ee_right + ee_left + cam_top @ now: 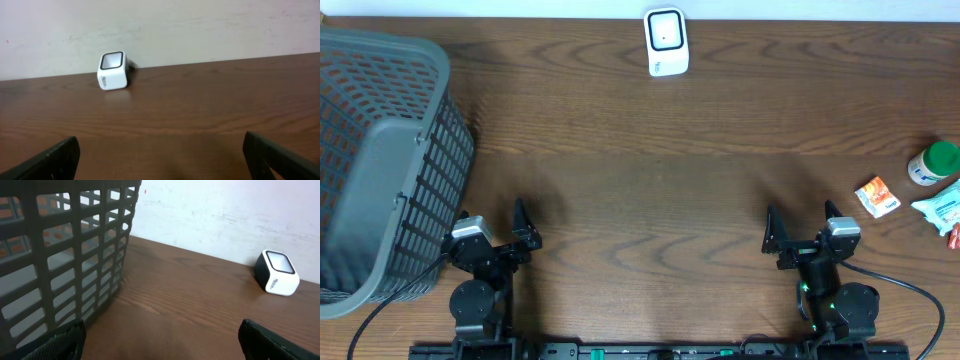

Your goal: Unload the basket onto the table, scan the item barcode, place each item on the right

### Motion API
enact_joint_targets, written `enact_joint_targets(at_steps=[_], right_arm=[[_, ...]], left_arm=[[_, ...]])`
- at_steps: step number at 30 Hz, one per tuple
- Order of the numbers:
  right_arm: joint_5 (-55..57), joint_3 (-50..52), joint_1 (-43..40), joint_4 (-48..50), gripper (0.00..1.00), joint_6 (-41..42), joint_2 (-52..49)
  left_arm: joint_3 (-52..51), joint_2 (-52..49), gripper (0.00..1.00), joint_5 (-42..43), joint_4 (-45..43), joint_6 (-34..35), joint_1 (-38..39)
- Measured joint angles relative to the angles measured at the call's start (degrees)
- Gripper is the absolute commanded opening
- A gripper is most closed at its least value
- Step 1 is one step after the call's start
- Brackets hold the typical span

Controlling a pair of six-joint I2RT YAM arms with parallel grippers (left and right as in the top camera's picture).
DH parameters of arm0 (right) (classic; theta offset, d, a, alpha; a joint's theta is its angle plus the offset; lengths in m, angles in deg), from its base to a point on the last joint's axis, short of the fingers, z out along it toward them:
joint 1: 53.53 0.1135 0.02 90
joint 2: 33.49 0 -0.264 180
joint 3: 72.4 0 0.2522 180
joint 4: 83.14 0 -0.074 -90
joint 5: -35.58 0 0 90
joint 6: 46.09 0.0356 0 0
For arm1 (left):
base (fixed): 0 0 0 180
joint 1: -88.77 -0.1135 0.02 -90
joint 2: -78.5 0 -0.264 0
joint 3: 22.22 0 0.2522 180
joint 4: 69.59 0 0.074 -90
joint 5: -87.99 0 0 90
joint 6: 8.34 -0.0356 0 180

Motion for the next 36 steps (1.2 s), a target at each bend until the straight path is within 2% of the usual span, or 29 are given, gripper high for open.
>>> enact_joint_targets(at_steps=[8, 36], right_arm=[[0.0, 0.0, 0.0, 0.0, 0.99, 0.0, 0.0], [0.0, 0.0, 0.0, 0.0, 1.00, 0.0, 0.0]], left_arm=[[0.0, 0.0, 0.98, 0.2, 0.0, -0.7, 2.6], [0.0, 0.0, 0.98, 0.2, 0.0, -0.8, 2.6]])
